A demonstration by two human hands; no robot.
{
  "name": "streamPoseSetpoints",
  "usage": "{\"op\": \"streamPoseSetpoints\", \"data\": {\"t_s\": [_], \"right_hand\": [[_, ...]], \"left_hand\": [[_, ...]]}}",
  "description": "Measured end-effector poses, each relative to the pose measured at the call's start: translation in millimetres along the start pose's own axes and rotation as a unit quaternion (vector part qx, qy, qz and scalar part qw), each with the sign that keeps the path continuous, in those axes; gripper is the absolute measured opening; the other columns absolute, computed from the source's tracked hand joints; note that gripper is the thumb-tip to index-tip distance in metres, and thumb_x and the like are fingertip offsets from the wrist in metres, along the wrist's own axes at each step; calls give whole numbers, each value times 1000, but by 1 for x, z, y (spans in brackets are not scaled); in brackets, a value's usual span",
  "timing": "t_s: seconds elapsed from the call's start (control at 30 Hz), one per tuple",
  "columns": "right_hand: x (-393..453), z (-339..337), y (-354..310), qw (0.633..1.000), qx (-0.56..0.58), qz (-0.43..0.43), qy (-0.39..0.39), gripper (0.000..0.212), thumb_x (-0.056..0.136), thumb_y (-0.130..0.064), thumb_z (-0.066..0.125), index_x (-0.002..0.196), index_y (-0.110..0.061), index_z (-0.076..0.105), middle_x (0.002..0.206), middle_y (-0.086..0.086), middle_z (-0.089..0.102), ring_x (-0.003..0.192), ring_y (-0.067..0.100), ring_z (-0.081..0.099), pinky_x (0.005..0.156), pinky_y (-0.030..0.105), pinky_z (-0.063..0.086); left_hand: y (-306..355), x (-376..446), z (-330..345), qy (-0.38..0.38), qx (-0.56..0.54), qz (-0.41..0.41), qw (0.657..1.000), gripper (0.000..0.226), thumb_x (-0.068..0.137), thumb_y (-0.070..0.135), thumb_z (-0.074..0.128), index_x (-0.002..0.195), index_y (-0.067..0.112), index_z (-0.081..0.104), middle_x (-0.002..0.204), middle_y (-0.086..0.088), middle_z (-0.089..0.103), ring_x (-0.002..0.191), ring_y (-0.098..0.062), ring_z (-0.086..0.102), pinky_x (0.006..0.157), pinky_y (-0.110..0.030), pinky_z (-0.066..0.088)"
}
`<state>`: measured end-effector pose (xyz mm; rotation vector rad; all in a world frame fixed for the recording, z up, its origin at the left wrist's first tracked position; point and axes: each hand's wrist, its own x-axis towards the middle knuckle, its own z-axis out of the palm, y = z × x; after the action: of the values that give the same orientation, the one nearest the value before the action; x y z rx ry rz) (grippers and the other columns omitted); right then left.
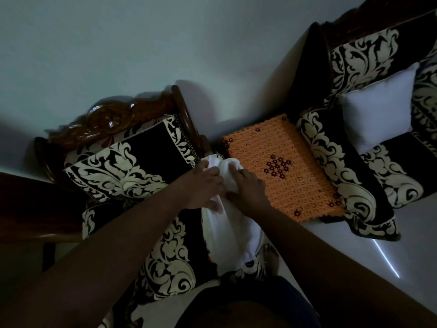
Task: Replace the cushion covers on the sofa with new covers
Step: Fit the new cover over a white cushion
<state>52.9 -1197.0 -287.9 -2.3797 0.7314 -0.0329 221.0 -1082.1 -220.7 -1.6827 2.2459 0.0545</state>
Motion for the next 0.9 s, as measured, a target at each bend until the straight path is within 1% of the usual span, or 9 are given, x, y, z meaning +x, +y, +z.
{"op": "streamPoseSetpoints", "data": {"t_s": [0.2, 0.33, 0.4, 0.47, 0.53, 0.63, 0.77, 0.83, 0.9], "right_hand": [[-3, 5, 15, 999, -5, -34, -10, 85, 87, -37, 67, 159, -37, 22, 151, 2, 38, 140, 29, 27, 112, 54, 21], [-2, 7, 10, 997, -1, -76, -30, 69, 93, -25, 61, 156, -34, 33, 161, 3, 26, 153, 27, 9, 117, 71, 3], [5, 14, 7, 987, 56, -145, -40, 55, 95, -18, 59, 150, -22, 48, 166, 4, 21, 156, 22, 4, 122, 60, -6], [8, 20, 9, 971, 123, -199, -59, 39, 95, -13, 58, 133, -18, 65, 162, 5, 34, 155, 20, 16, 123, 57, 2], [6, 18, 14, 958, 244, -123, -80, 24, 95, -18, 56, 111, -23, 74, 144, -5, 59, 143, 13, 44, 114, 66, 27], [-9, 3, 13, 888, 452, 12, -80, 21, 92, -30, 57, 99, -27, 76, 126, -8, 70, 105, 1, 65, 94, 40, 49], [-24, 1, 8, 910, 405, 20, -84, 32, 98, -32, 65, 129, -27, 67, 154, -11, 42, 138, -1, 44, 116, 33, 38], [-24, -4, 6, 927, 374, -2, -18, 32, 94, -34, 71, 122, -19, 70, 142, -11, 56, 129, 1, 55, 106, 32, 48], [-26, -7, 1, 959, 274, -38, 67, 30, 89, -47, 72, 106, -23, 74, 117, -9, 70, 107, 7, 65, 90, 40, 55]], "left_hand": [[-52, 10, -8, -30, 86, 10, 996, 30, 90, 50, 60, 113, 32, 69, 139, 0, 58, 140, -31, 40, 111, -59, 21], [-68, 33, -30, 8, 86, 42, 995, 24, 90, 41, 60, 110, 31, 68, 130, 0, 62, 134, -31, 46, 107, -56, 26], [-67, 47, -38, 40, 76, 67, 994, 28, 93, 34, 43, 104, 26, 67, 119, 0, 65, 124, -30, 53, 103, -54, 32], [-66, 55, -37, 54, 33, 39, 997, 35, 92, 28, 31, 97, 23, 65, 105, 0, 67, 112, -29, 61, 99, -50, 34], [-69, 58, -20, 40, -53, -26, 997, 23, 93, 35, 31, 93, 27, 52, 94, 1, 67, 99, -27, 64, 96, -45, 37], [-65, 56, 5, -14, -210, -102, 972, 17, 99, 41, 34, 93, 27, 42, 86, -3, 67, 80, -29, 65, 82, -43, 49], [-44, 53, 13, 38, -381, -174, 907, 32, 103, 43, 54, 125, 21, 59, 112, -3, 70, 98, -20, 66, 86, -37, 53], [-42, 44, 12, 35, -425, -171, 888, 49, 95, 59, 59, 132, 29, 61, 127, 9, 66, 113, -8, 59, 96, -27, 47], [-40, 35, 19, 13, -388, -149, 909, 57, 89, 68, 59, 134, 34, 60, 135, 16, 59, 121, -2, 52, 102, -24, 41]]}}
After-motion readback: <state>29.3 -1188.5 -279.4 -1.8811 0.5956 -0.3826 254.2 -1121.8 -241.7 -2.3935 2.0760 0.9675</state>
